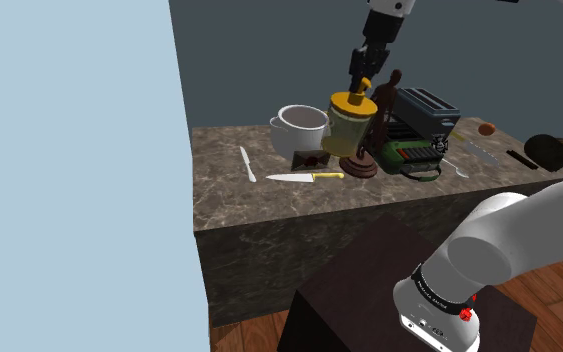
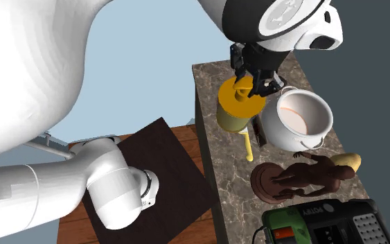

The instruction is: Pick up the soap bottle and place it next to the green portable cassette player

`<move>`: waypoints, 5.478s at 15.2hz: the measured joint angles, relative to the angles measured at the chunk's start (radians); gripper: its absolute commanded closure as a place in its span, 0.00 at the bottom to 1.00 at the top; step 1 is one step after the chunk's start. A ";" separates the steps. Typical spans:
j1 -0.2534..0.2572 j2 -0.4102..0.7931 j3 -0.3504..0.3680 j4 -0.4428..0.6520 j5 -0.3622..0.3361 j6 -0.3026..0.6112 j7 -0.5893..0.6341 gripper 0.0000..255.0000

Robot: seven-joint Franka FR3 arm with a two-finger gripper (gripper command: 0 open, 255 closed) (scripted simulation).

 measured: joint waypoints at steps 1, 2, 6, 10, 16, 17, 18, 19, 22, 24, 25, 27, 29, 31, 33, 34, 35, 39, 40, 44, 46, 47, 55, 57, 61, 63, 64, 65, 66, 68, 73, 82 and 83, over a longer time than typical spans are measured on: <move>0.000 0.005 0.000 0.019 0.000 -0.013 0.001 1.00; 0.000 0.007 0.000 0.033 0.000 -0.026 0.001 1.00; 0.002 0.027 0.001 0.110 0.002 -0.082 0.006 1.00; 0.001 0.049 -0.003 0.185 0.002 -0.136 0.003 1.00; -0.025 -0.001 -0.062 0.166 -0.024 -0.170 -0.077 1.00; -0.032 -0.019 -0.076 0.155 -0.032 -0.177 -0.097 1.00; -0.039 -0.023 -0.093 0.153 -0.040 -0.180 -0.120 1.00; -0.046 -0.030 -0.111 0.156 -0.049 -0.190 -0.144 1.00; -0.068 -0.057 -0.168 0.143 -0.078 -0.204 -0.220 1.00; -0.080 -0.070 -0.201 0.141 -0.096 -0.214 -0.265 1.00; -0.087 -0.077 -0.219 0.137 -0.106 -0.215 -0.289 1.00; -0.099 -0.082 -0.257 0.148 -0.125 -0.229 -0.337 1.00; -0.109 -0.085 -0.289 0.142 -0.142 -0.224 -0.378 1.00; -0.113 -0.097 -0.296 0.110 -0.149 -0.205 -0.386 1.00; -0.116 -0.108 -0.300 0.074 -0.154 -0.179 -0.389 1.00; -0.118 -0.115 -0.302 0.055 -0.156 -0.166 -0.390 1.00; -0.119 -0.121 -0.302 0.036 -0.158 -0.154 -0.390 1.00; -0.124 -0.137 -0.306 -0.029 -0.164 -0.104 -0.389 1.00; -0.125 -0.141 -0.307 -0.045 -0.166 -0.092 -0.389 1.00; -0.129 -0.158 -0.310 -0.113 -0.172 -0.041 -0.387 1.00; -0.132 -0.169 -0.311 -0.149 -0.176 -0.016 -0.384 1.00; -0.133 -0.170 -0.313 -0.163 -0.178 -0.002 -0.385 1.00; -0.142 -0.187 -0.327 -0.282 -0.192 0.100 -0.386 1.00; -0.145 -0.191 -0.331 -0.313 -0.196 0.127 -0.386 1.00; -0.148 -0.191 -0.339 -0.366 -0.202 0.180 -0.386 1.00; -0.150 -0.193 -0.344 -0.393 -0.206 0.205 -0.387 1.00; -0.151 -0.192 -0.347 -0.406 -0.208 0.219 -0.388 1.00; -0.152 -0.191 -0.350 -0.417 -0.210 0.232 -0.389 1.00; -0.153 -0.190 -0.353 -0.432 -0.212 0.247 -0.390 1.00; -0.153 -0.185 -0.356 -0.453 -0.214 0.273 -0.389 1.00; -0.156 -0.172 -0.372 -0.512 -0.223 0.344 -0.393 1.00; -0.157 -0.140 -0.395 -0.588 -0.233 0.453 -0.399 1.00; -0.158 -0.139 -0.396 -0.589 -0.234 0.454 -0.399 1.00</move>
